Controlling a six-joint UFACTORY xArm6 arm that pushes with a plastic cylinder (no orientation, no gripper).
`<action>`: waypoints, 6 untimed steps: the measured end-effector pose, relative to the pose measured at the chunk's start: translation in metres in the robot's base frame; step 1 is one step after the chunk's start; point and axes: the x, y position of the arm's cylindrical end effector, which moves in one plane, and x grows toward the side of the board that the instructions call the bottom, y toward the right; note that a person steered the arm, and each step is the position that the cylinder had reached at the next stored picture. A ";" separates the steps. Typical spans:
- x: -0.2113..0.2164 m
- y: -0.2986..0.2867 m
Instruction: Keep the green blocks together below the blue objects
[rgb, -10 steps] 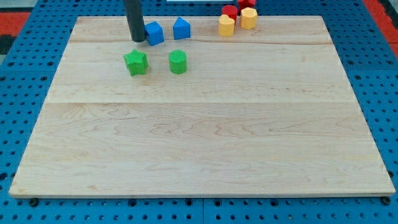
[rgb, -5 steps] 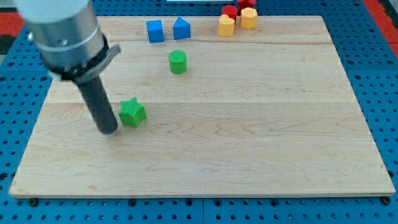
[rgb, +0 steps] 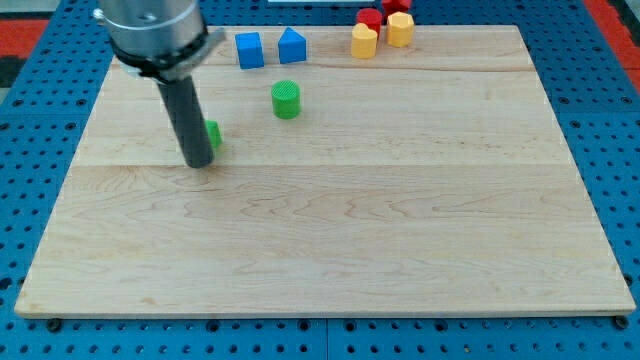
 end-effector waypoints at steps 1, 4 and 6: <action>-0.037 -0.015; -0.133 0.062; 0.009 0.060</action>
